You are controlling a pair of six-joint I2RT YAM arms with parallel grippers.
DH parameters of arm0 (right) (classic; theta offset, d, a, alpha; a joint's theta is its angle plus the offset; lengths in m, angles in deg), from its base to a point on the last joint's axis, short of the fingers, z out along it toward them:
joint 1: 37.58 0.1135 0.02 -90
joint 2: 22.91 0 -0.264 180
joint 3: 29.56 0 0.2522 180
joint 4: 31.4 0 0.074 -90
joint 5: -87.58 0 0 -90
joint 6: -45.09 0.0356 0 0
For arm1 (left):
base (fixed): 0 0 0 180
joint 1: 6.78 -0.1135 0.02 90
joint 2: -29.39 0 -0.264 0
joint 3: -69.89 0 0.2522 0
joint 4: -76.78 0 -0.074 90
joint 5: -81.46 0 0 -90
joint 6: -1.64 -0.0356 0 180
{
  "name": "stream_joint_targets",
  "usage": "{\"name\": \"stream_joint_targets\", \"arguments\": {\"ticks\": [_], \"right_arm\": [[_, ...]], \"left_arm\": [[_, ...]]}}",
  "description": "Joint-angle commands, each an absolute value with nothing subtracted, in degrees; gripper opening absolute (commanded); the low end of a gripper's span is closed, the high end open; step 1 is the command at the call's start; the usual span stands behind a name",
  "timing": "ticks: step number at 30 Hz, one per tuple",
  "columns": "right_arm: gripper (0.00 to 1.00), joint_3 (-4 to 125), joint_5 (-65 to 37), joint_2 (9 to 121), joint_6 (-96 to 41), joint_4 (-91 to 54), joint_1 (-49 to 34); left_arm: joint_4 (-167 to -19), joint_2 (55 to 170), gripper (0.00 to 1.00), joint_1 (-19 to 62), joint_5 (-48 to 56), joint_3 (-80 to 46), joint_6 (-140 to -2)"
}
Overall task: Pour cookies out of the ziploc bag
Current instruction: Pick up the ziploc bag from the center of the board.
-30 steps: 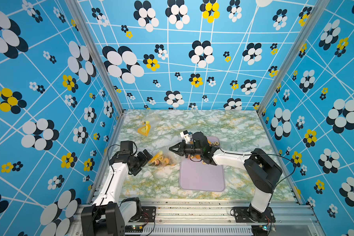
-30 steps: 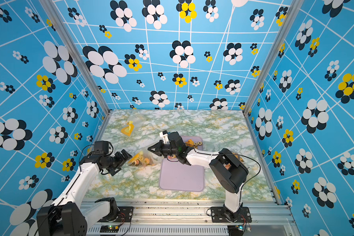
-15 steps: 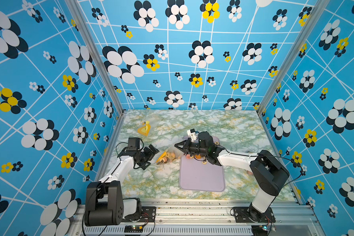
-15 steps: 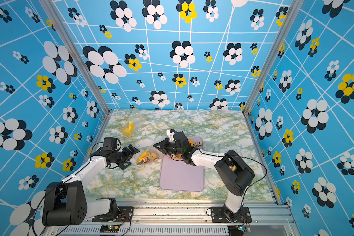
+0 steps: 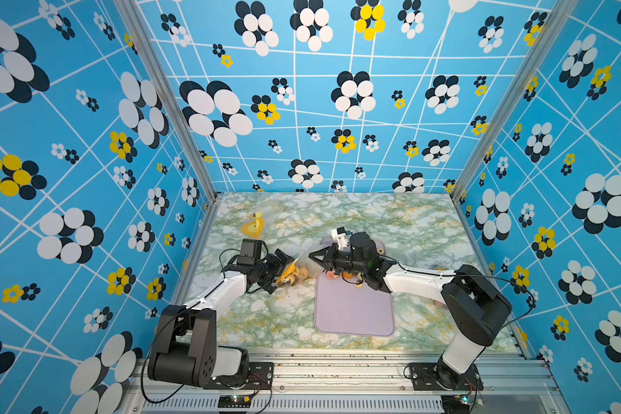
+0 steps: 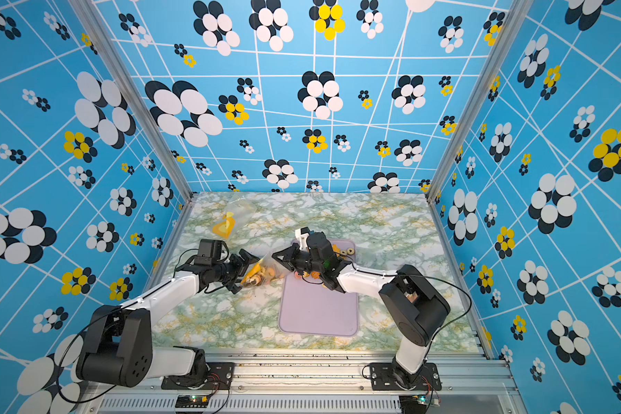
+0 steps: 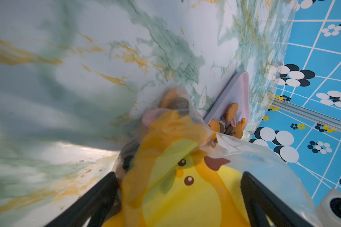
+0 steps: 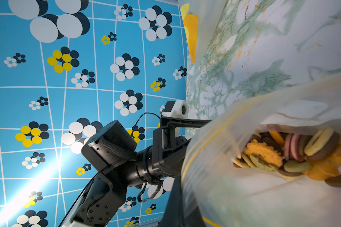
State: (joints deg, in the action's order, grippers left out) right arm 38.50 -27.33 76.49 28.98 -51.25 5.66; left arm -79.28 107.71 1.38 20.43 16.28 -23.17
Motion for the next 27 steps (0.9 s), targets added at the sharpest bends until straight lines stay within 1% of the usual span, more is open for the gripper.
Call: {"name": "stream_joint_targets", "arguments": {"ticks": [1,6,9,11,16,18,21,22,24,26,27], "right_arm": [[0.0,35.8,-25.0,74.3,27.4,-52.3,4.1],[0.0,31.9,-22.0,73.5,26.6,-49.4,0.2],[0.0,31.5,-22.4,74.0,26.5,-48.9,-1.3],[0.0,31.8,-22.5,74.0,26.4,-48.6,-1.4],[0.0,31.3,-22.3,74.6,26.8,-49.5,-1.4],[0.0,31.5,-23.1,75.7,27.2,-50.7,-1.5],[0.0,32.4,-23.8,76.9,27.5,-51.1,-1.5],[0.0,32.6,-24.0,77.2,27.4,-51.0,-1.5],[0.0,32.9,-24.4,77.7,27.4,-51.2,-1.5],[0.0,33.0,-24.7,78.0,27.4,-51.3,-1.5],[0.0,33.0,-24.9,78.2,27.4,-51.5,-1.6]], "left_arm": [[-81.7,108.3,0.99,3.4,22.4,12.7,-19.4],[-82.6,109.8,1.0,5.5,23.2,7.9,-18.2],[-80.0,109.9,1.0,6.1,23.6,5.1,-20.2],[-75.6,108.6,0.99,5.9,22.2,4.4,-23.7],[-59.9,104.8,1.0,5.4,15.1,4.0,-37.9],[-55.6,103.5,0.97,6.0,10.8,4.5,-42.3],[-51.7,101.4,0.88,7.9,5.4,4.8,-47.7],[-50.9,100.7,0.81,8.6,4.4,4.9,-48.8],[-51.3,99.9,0.71,9.2,5.0,5.5,-49.7],[-53.2,99.5,0.67,9.5,7.2,6.4,-49.6],[-53.9,99.7,0.62,9.8,7.9,6.5,-49.4]]}}
